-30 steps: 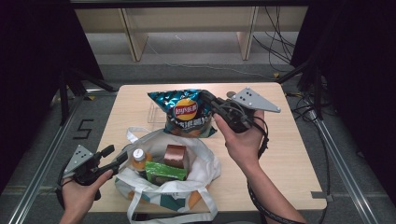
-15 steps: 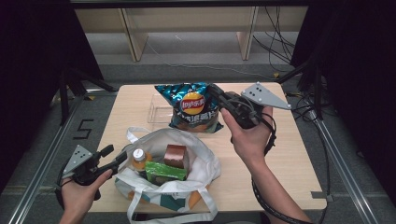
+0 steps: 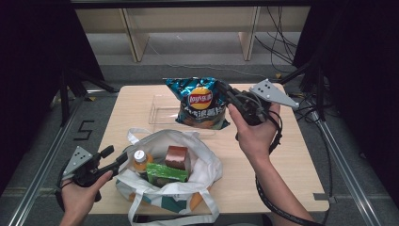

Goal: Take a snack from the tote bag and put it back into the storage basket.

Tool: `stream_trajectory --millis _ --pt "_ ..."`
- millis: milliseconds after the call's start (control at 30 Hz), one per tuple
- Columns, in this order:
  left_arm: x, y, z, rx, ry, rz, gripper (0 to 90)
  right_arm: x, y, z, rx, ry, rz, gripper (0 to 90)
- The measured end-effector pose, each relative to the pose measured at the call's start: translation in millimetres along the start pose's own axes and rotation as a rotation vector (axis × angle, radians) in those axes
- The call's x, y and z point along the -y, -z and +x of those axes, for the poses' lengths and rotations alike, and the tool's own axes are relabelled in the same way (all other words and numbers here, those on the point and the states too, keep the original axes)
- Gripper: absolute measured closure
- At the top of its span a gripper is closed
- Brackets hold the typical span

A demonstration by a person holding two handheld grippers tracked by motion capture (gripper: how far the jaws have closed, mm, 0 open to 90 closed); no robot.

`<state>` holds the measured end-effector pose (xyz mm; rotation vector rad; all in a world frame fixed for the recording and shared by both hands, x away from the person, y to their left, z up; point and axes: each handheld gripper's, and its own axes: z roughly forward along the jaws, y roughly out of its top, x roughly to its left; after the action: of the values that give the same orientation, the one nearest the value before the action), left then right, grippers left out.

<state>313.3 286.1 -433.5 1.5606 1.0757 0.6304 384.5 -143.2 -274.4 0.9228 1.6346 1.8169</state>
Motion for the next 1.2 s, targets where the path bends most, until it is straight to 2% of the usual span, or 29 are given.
stream_trajectory --millis 200,233,300,400,633,667,867,1067,1200 --pt "0.1 0.0 -0.2 0.000 0.003 -0.009 35.0 1.3 -0.8 -1.8 0.024 0.003 0.004 90.0" --pt "0.2 -0.7 0.1 0.007 0.009 -0.032 34.8 1.9 -1.5 -2.6 0.021 0.002 0.002 90.0" --pt "-0.3 -0.3 0.4 0.003 0.011 -0.024 34.6 2.2 -1.3 -3.0 0.035 -0.003 0.009 90.0" --pt "0.4 -0.3 0.3 0.005 0.017 -0.028 34.7 2.8 -2.9 -4.7 0.038 0.013 -0.004 90.0" --pt "0.3 0.3 0.6 0.001 0.016 -0.029 34.7 -0.3 -1.5 -7.9 0.057 -0.002 -0.010 90.0" --pt "-0.1 0.5 0.5 0.001 0.015 -0.030 34.7 -0.6 -1.6 -8.9 0.062 0.009 -0.011 90.0" --pt "-0.4 1.0 -0.3 -0.006 0.011 -0.020 34.7 -0.7 -4.7 -12.2 0.075 0.003 -0.014 90.0" --pt "0.4 0.5 1.5 -0.004 0.013 -0.034 34.7 3.4 -9.8 -14.9 0.085 -0.008 -0.006 90.0" --pt "0.8 0.5 1.6 -0.007 0.017 -0.048 34.7 4.7 -14.1 -16.7 0.100 0.008 -0.007 90.0"
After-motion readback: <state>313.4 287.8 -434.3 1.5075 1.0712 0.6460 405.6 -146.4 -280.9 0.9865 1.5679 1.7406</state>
